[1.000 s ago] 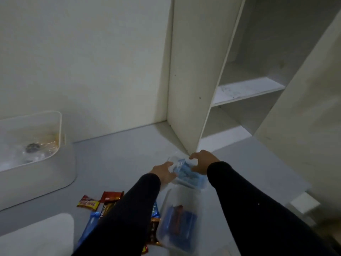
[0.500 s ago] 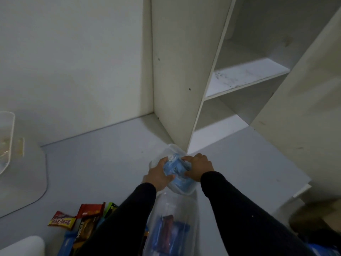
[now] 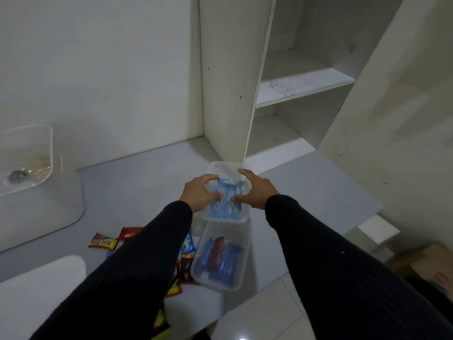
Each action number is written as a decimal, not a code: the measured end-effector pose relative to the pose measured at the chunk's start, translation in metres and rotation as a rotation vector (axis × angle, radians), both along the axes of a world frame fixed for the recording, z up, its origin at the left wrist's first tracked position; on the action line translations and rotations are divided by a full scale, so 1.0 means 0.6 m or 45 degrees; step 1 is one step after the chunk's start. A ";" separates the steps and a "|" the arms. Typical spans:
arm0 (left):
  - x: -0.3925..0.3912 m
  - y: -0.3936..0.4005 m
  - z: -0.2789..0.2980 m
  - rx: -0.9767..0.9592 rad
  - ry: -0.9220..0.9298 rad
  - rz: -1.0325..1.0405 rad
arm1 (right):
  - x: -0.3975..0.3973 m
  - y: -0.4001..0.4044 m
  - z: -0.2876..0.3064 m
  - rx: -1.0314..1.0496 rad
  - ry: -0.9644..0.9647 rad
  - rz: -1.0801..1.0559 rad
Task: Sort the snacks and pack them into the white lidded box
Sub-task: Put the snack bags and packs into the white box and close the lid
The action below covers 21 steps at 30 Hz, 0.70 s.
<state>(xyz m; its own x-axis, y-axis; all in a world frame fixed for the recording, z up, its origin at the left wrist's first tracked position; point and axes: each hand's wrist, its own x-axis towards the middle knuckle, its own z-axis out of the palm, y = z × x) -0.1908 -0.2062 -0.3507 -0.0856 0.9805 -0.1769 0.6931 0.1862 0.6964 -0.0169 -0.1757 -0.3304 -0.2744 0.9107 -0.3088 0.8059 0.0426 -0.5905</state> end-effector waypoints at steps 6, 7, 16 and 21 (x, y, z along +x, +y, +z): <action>-0.001 -0.102 -0.025 -0.174 0.057 -0.153 | 0.023 -0.116 -0.039 -0.225 0.099 -0.024; -0.001 -0.116 -0.030 -0.197 0.055 -0.169 | 0.025 -0.132 -0.046 -0.266 0.107 -0.021; 0.017 -0.182 -0.067 -0.335 -0.181 -0.217 | 0.027 -0.210 -0.072 -0.529 0.171 -0.114; 0.011 -0.203 -0.075 -0.325 -0.239 -0.211 | 0.019 -0.231 -0.082 -0.533 0.335 -0.198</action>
